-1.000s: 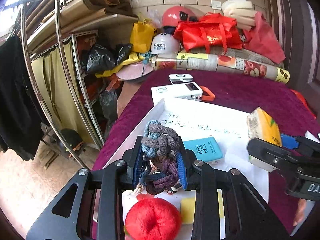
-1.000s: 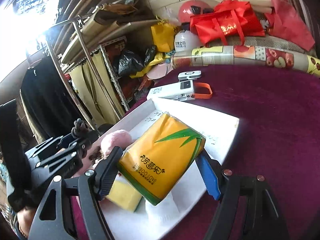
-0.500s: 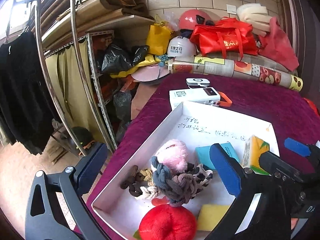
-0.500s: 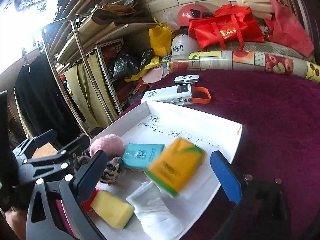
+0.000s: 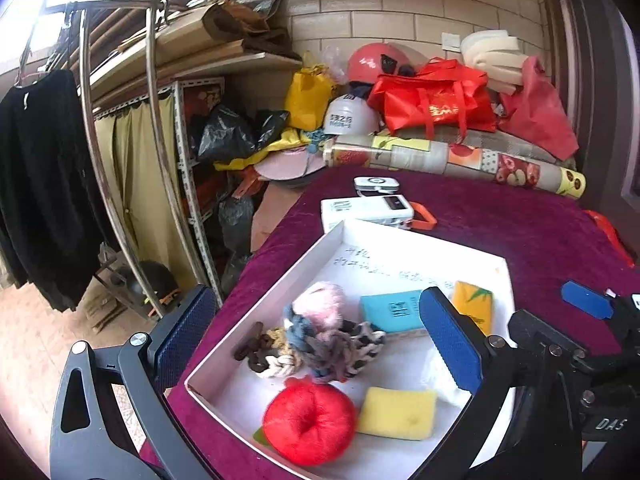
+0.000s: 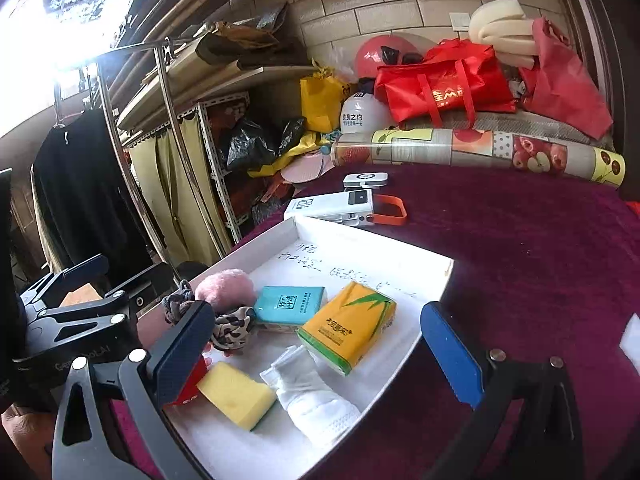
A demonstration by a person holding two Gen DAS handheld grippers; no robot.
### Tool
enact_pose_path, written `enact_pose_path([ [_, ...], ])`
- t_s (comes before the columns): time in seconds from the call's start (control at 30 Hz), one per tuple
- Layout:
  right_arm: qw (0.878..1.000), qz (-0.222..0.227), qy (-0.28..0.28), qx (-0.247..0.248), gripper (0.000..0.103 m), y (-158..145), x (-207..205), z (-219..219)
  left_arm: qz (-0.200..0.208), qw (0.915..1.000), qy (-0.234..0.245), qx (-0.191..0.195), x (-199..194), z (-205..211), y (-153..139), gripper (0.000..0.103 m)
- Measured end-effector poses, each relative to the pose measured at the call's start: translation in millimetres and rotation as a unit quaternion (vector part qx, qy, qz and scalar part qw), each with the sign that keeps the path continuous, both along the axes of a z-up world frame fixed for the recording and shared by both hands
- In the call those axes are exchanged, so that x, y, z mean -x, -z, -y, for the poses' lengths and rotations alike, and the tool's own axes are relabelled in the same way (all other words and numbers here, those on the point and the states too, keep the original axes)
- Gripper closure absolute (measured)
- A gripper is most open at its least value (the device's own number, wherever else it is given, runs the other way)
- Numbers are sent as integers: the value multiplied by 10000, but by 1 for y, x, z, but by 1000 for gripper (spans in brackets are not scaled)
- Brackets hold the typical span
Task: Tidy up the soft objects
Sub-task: 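Move the right tool to the second white foam sheet and grasp it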
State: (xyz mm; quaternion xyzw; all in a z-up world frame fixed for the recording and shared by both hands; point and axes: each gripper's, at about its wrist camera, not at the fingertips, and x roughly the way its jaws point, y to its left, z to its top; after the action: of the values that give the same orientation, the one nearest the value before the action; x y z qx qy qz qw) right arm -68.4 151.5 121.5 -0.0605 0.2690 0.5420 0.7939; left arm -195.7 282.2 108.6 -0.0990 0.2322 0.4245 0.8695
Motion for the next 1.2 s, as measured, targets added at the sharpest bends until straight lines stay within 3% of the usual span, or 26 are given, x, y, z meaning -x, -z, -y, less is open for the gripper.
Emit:
enact_pose_path([
  [0.17, 9994, 33, 326, -86, 0, -1, -23, 27, 35, 9991, 414, 10, -12, 23, -8, 0],
  [0.37, 9908, 61, 1304, 361, 0, 14, -106, 85, -136, 9930, 1144, 254, -41, 51, 1, 0],
  [0.57, 9614, -149, 2582, 940, 0, 39, -209, 156, -547, 9873, 1487, 145, -73, 83, 17, 0],
  [0.7, 9489, -539, 2961, 944, 0, 53, -251, 185, -647, 9836, 1679, 156, -84, 98, 23, 0],
  [0.8, 9497, -955, 2855, 859, 0, 61, -268, 188, -679, 9798, 1872, 191, -88, 106, 25, 0],
  [0.93, 9533, -1282, 2566, 949, 0, 71, -274, 184, -288, 9807, 1857, 545, -77, 92, 17, 0],
  [1.03, 9590, -1493, 2159, 1069, 0, 79, -267, 177, 102, 9861, 1426, 844, -53, 63, 10, 0],
  [1.2, 9707, -1390, 1404, 1368, 0, 79, -240, 163, 180, 9916, 913, 902, -32, 40, 9, 0],
])
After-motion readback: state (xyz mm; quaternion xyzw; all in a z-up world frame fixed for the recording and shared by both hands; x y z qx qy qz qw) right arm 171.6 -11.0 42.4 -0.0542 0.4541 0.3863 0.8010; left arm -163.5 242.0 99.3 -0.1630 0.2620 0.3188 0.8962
